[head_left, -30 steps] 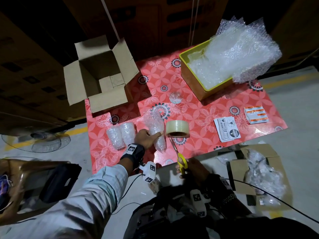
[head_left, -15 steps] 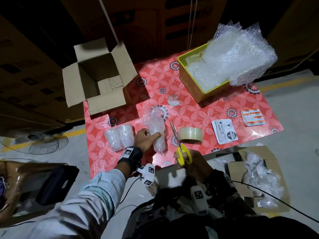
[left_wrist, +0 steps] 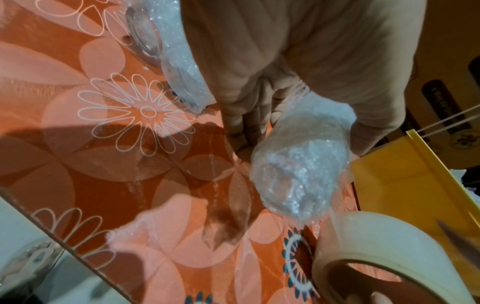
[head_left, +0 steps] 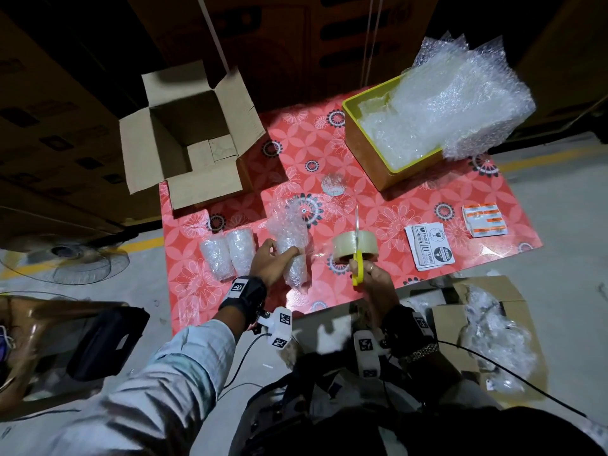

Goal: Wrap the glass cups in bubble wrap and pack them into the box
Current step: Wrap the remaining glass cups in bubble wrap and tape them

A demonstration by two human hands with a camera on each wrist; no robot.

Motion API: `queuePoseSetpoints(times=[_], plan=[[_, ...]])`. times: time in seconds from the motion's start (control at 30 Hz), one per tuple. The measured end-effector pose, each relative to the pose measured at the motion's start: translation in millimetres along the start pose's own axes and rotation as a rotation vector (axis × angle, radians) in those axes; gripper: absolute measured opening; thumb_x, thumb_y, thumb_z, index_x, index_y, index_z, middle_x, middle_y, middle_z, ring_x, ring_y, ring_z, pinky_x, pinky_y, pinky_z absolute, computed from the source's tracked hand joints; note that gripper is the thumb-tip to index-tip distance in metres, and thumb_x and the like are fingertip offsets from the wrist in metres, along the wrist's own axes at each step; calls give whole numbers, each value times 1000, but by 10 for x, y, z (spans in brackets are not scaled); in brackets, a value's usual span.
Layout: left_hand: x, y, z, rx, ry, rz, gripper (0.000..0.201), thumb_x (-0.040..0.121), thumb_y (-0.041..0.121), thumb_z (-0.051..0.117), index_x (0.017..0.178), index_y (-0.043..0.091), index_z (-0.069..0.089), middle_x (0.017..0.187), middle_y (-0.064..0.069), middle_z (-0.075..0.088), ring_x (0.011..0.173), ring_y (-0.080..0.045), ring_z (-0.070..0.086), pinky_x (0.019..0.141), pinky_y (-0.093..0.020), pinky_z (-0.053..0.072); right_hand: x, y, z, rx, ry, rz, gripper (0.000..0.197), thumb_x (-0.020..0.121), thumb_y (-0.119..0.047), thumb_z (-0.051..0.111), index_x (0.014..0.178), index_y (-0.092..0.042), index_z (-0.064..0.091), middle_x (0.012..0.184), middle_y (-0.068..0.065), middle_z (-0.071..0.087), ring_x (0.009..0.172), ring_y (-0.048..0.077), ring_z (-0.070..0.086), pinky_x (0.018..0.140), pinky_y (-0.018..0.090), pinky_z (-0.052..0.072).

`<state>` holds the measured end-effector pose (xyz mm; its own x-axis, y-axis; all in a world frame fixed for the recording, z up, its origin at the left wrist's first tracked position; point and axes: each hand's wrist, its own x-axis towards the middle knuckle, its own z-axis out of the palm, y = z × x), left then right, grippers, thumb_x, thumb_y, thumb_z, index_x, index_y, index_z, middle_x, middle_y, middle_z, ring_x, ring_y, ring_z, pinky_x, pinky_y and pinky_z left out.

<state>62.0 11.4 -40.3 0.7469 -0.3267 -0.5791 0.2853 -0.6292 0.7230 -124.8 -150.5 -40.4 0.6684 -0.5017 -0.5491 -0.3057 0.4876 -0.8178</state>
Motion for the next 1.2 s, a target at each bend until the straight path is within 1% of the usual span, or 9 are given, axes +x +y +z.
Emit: queuePoseSetpoints(times=[0.17, 0.23, 0.37, 0.43, 0.5, 0.57, 0.77, 1.0, 1.2], plan=[[-5, 37, 9, -28, -53, -9, 49, 71, 56, 75, 93, 22, 46, 100, -2, 55, 95, -23, 56, 79, -40, 47, -34, -31, -73, 142, 28, 10, 81, 57, -54, 94, 115, -4, 66, 112, 16, 74, 100, 25, 68, 84, 39, 52], [-9, 25, 19, -50, -65, -11, 53, 70, 57, 75, 95, 18, 48, 104, -4, 57, 98, -24, 57, 86, -43, 48, -23, -89, 28, 155, 163, -2, 73, 58, -41, 94, 112, -5, 62, 114, 23, 71, 98, 28, 68, 86, 42, 55], [-37, -1, 74, -100, -73, -30, 58, 80, 48, 77, 110, 7, 51, 104, -3, 58, 98, -25, 56, 96, -43, 49, 219, -91, 245, 141, 526, 61, 60, 54, -44, 94, 100, -29, 59, 105, 6, 73, 99, 27, 71, 90, 48, 59], [-65, -7, 102, -102, -72, -32, 36, 86, 41, 77, 98, 21, 50, 96, 7, 51, 95, -21, 52, 87, -36, 47, 380, -95, 318, 281, 600, 78, 67, 51, -41, 97, 102, -29, 57, 103, 4, 70, 92, 22, 71, 86, 45, 62], [-100, -13, 129, -114, -70, -31, 36, 84, 43, 78, 88, 36, 42, 96, 8, 48, 93, -19, 49, 83, -34, 46, 485, -159, 381, 341, 619, 50, 64, 62, -27, 97, 109, -23, 54, 96, 5, 69, 76, 17, 71, 74, 40, 62], [-107, -47, 151, -110, -40, -30, 40, 77, 51, 77, 92, 31, 46, 101, 0, 52, 92, -22, 51, 86, -40, 49, 581, -186, 358, 323, 640, 45, 61, 69, -16, 94, 114, -20, 53, 92, 6, 68, 66, 12, 69, 66, 38, 61], [-128, -125, 196, -104, 110, -45, 57, 63, 60, 76, 90, 21, 46, 89, 0, 50, 82, -21, 52, 75, -36, 49, 727, -231, 146, 330, 747, 75, 59, 73, -8, 89, 122, -19, 57, 111, 8, 67, 87, 19, 71, 65, 31, 61], [-119, -126, 257, 9, 159, -73, 67, 53, 73, 74, 82, 20, 45, 79, 2, 45, 73, -21, 44, 68, -35, 41, 787, -284, 88, 221, 707, 34, 57, 65, -21, 96, 109, -22, 59, 101, -1, 67, 88, 18, 71, 83, 41, 62], [-114, -115, 220, 311, 153, -105, 63, 70, 69, 80, 88, 16, 53, 82, 0, 60, 73, -19, 55, 61, -33, 43, 772, -228, 76, 163, 658, -23, 54, 52, -31, 96, 93, -33, 61, 98, 0, 72, 95, 26, 72, 89, 52, 60]])
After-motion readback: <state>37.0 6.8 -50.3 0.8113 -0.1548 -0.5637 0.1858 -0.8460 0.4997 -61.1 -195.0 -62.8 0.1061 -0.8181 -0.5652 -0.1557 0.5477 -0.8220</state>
